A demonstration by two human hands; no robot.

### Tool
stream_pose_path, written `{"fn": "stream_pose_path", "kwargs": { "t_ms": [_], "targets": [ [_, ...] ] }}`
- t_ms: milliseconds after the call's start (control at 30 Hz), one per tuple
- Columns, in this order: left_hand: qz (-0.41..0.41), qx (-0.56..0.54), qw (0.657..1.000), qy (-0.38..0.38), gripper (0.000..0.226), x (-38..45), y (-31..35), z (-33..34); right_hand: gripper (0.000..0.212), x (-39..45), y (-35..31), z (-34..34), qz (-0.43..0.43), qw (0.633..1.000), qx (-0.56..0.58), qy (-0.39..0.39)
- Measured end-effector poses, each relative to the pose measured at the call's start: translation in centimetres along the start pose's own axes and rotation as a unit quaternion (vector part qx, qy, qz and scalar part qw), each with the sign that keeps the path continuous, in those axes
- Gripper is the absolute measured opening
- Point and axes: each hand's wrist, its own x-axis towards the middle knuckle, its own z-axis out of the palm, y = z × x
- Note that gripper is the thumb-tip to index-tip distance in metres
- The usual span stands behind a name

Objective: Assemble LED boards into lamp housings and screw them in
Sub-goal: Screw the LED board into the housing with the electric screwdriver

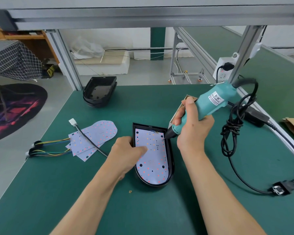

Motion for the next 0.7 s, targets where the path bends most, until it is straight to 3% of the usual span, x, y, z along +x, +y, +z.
{"fn": "stream_pose_path", "kwargs": {
  "t_ms": [133,700],
  "targets": [
    [-0.001,-0.005,1.0,0.002,0.036,-0.11,0.16,0.07,0.019,-0.01,-0.02,0.33,0.002,1.0,-0.024,-0.007],
    [0.007,-0.013,1.0,0.007,0.028,0.09,-0.32,0.08,0.021,0.4,0.27,0.54,0.001,0.999,-0.037,0.014]
  ]
}}
